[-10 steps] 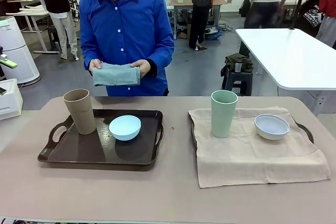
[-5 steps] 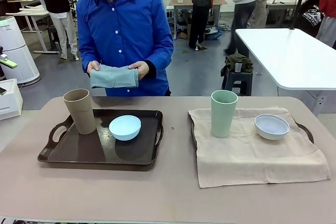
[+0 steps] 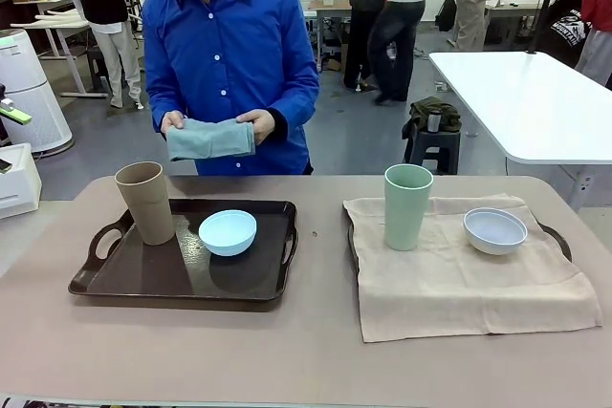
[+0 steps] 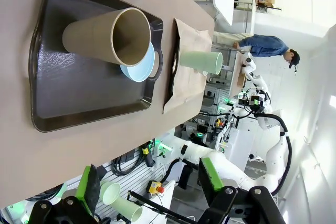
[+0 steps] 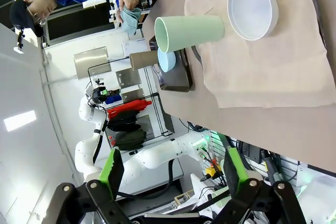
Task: Set up a tray with a mat and arrange the tableware.
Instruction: Pick up the Picnic Bowl and Reusable plastic cup from the Handle tray in front of the human's position and hold them in the air.
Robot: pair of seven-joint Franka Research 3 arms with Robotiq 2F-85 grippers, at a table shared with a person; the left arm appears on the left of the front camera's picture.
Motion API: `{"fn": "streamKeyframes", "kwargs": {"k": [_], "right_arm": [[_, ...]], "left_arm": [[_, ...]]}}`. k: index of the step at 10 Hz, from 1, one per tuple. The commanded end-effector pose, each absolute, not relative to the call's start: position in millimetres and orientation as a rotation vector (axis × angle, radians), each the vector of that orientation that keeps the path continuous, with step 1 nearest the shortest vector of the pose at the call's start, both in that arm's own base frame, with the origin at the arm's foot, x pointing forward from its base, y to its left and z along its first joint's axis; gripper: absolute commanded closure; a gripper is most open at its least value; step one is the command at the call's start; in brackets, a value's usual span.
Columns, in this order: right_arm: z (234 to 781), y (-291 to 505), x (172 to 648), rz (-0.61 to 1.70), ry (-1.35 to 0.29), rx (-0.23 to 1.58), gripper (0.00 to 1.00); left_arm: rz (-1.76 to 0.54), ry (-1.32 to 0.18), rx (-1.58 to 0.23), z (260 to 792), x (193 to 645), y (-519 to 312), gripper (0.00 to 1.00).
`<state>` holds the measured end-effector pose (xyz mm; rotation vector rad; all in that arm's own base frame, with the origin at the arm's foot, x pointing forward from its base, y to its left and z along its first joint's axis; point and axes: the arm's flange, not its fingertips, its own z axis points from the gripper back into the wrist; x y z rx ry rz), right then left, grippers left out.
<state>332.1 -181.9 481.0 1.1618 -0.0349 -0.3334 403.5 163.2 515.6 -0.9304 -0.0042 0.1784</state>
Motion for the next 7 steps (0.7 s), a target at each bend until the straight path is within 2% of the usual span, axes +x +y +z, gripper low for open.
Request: {"fn": "streamKeyframes", "kwargs": {"k": [1, 7], "right_arm": [[481.8, -184.5, 333.5, -0.336, -0.041, 1.158, 0.00], [481.8, -184.5, 333.5, -0.336, -0.041, 1.158, 0.00]], "left_arm": [[0.178, -0.007, -0.944, 518.2, 404.7, 163.7, 0.00], [0.178, -0.007, -0.944, 518.2, 404.7, 163.7, 0.00]]}}
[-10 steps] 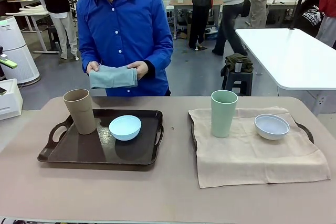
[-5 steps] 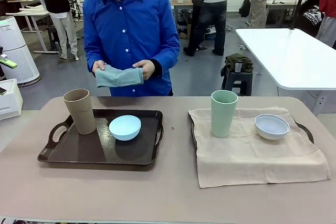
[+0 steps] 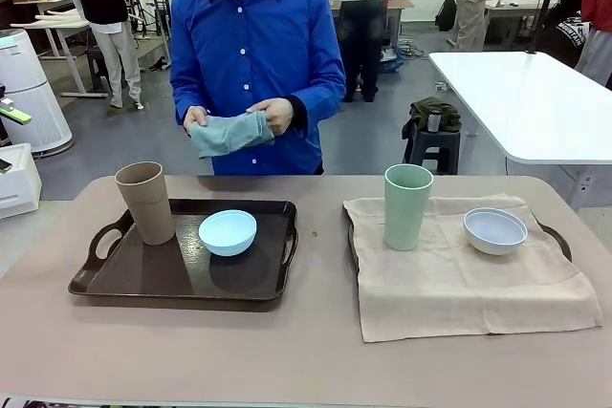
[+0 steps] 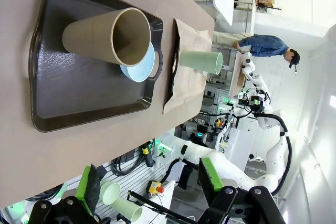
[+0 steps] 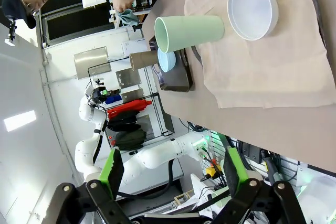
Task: Set up a tray with a mat and arrange the tableware.
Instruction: Pick up the Picnic Bowl and Reusable plastic cup from the Handle tray in front of the human's position and hold them in the air.
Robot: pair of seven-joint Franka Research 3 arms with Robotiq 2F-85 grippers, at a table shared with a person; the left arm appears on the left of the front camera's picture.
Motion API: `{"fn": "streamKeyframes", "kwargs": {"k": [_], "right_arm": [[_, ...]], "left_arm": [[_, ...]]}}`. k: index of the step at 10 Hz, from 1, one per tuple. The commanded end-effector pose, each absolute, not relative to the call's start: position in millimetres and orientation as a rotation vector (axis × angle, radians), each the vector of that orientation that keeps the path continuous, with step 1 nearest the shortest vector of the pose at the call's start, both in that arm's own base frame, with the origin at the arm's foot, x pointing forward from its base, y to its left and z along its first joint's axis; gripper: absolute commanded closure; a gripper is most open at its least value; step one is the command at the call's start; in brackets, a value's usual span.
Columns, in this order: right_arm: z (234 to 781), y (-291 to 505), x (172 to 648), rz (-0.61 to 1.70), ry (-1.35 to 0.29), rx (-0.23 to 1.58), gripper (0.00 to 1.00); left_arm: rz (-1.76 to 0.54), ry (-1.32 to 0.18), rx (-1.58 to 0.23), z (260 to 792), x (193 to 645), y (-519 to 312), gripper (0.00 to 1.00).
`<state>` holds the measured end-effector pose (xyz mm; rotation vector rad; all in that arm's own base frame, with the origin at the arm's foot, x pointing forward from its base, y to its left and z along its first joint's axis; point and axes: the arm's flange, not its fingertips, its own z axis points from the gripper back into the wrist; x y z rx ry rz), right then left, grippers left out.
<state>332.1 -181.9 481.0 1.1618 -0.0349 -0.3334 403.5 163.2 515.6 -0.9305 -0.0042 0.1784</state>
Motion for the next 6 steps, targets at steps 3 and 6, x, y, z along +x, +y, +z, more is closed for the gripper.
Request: {"fn": "streamKeyframes", "kwargs": {"k": [3, 6], "right_arm": [[482, -185, 334, -0.336, -0.041, 1.158, 0.00], [495, -154, 342, -0.278, -0.047, 1.070, 0.00]], "left_arm": [[0.178, -0.007, -0.944, 518, 405, 164, 0.00], [-0.034, -0.063, -0.697, 519, 431, 138, 0.00]]}}
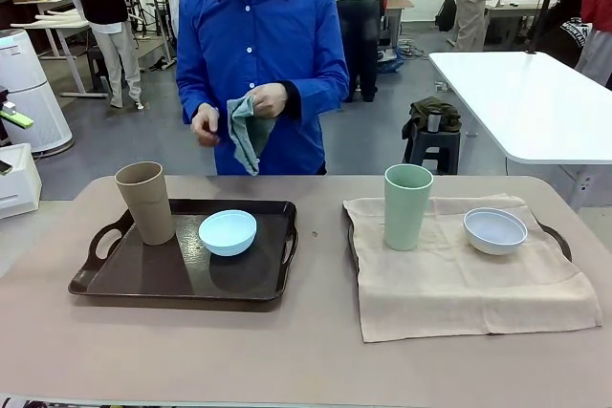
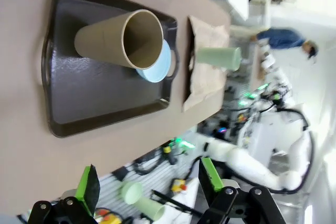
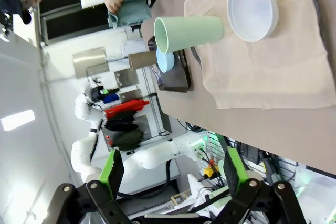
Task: Set up a tray with a mat and arrange the tableware.
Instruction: Pick up the Picnic Bowl and Reusable plastic cup from the Handle tray in front of the human's position and hold them in the air.
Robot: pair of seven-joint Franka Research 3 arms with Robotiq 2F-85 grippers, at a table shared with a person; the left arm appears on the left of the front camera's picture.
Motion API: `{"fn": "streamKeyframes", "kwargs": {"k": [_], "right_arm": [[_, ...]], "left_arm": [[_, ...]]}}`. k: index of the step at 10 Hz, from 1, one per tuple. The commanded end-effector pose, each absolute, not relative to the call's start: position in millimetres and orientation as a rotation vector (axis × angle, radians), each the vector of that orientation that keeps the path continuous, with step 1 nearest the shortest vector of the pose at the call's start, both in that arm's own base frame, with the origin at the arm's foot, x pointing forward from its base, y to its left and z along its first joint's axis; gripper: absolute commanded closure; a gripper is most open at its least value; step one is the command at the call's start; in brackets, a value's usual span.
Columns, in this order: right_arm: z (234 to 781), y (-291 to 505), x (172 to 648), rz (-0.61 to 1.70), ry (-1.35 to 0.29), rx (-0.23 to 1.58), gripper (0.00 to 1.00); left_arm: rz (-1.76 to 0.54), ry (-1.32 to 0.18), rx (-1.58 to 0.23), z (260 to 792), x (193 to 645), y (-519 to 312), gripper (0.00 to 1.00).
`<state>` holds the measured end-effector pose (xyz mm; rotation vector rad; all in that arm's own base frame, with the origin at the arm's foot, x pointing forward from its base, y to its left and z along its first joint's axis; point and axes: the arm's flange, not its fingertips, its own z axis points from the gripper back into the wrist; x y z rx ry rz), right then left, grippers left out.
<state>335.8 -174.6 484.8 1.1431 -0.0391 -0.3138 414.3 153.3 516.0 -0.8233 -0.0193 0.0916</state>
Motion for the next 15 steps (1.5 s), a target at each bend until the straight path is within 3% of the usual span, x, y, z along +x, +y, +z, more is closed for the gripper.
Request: {"fn": "streamKeyframes", "kwargs": {"k": [1, 6, 9, 11, 14, 15], "right_arm": [[515, -117, 353, -0.229, -0.042, 0.989, 0.00], [599, 88, 375, -0.039, -0.032, 0.564, 0.00], [627, 203, 387, -0.025, 0.006, 0.377, 0.00], [631, 252, 404, -0.065, -0.004, 0.329, 0.00], [634, 254, 409, -0.038, -0.009, 0.458, 0.00], [629, 270, 405, -0.057, 0.009, 0.392, 0.00]], "left_arm": [[-0.165, -0.103, -0.616, 530, 444, 121, 0.00], [-0.745, -0.233, -0.304, 584, 459, 63, 0.00], [-1.049, -0.083, -0.306, 609, 439, 58, 0.00], [-1.136, -0.069, -0.332, 612, 431, 62, 0.00], [-1.169, -0.037, -0.495, 616, 435, 59, 0.00], [-1.143, -0.058, -0.383, 609, 423, 59, 0.00]]}}
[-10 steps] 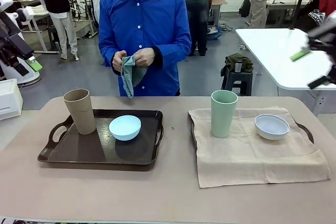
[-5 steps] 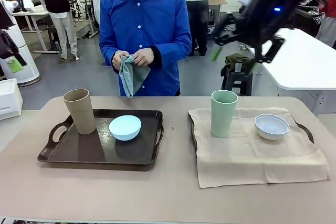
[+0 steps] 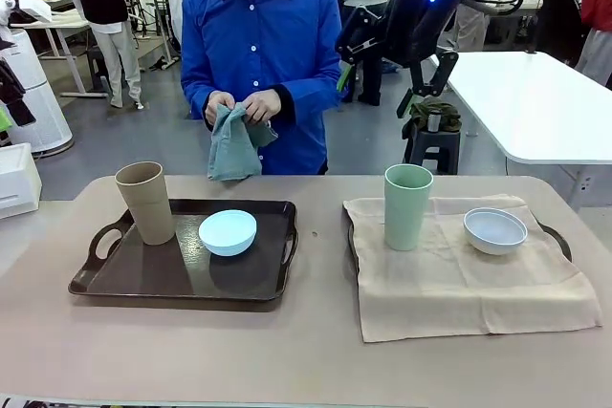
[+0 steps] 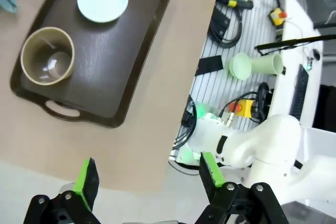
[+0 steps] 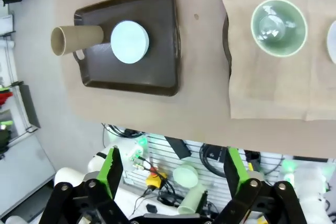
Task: Set up a tray with a mat and arrange the tableware.
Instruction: Pick up the Picnic Bowl and Reusable plastic cup from the Handle tray in front of the human's position and hold them in the air.
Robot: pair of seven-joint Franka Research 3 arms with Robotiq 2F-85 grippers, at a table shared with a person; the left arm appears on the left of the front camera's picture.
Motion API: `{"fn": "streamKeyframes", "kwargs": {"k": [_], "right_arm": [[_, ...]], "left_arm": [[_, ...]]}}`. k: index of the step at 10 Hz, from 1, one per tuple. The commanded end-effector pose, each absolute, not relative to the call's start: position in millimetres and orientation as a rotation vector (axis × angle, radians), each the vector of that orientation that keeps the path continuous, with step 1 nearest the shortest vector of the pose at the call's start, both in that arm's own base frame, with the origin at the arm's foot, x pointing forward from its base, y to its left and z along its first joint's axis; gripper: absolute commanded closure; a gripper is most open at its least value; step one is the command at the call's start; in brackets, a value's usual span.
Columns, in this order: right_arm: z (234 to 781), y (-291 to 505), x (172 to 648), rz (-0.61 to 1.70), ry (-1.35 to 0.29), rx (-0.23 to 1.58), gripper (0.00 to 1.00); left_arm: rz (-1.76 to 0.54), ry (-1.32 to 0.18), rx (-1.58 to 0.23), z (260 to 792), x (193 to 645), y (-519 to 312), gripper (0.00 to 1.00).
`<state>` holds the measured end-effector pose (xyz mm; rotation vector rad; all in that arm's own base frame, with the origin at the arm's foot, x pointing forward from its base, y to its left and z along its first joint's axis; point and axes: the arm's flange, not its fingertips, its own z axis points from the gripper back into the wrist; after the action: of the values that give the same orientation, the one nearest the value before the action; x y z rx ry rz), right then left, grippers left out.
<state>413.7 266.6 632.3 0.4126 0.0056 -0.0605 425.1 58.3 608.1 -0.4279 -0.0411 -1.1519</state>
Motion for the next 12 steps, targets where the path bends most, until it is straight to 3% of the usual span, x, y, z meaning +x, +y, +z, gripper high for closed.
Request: {"fn": "streamKeyframes", "kwargs": {"k": [1, 4, 5, 6, 9, 12], "right_arm": [[629, 270, 405, -0.057, 0.009, 0.392, 0.00], [632, 270, 410, -0.050, 0.009, 0.410, 0.00], [615, 281, 426, 0.002, -0.006, 0.329, 0.00], [597, 310, 437, 0.045, -0.019, 0.222, 0.00], [562, 359, 458, 0.120, 0.013, 0.088, 0.00], [528, 416, 482, 0.192, 0.054, 0.037, 0.00]], "left_arm": [[-1.143, -0.058, -0.383, 609, 423, 59, 0.00], [-1.143, -0.058, -0.383, 609, 423, 59, 0.00], [-1.149, -0.056, -0.411, 611, 426, 59, 0.00], [-1.252, -0.101, -0.370, 597, 449, 59, 0.00], [-1.517, -0.243, -0.379, 571, 459, 95, 0.00], [-1.545, -0.472, -0.465, 535, 486, 97, 0.00]]}}
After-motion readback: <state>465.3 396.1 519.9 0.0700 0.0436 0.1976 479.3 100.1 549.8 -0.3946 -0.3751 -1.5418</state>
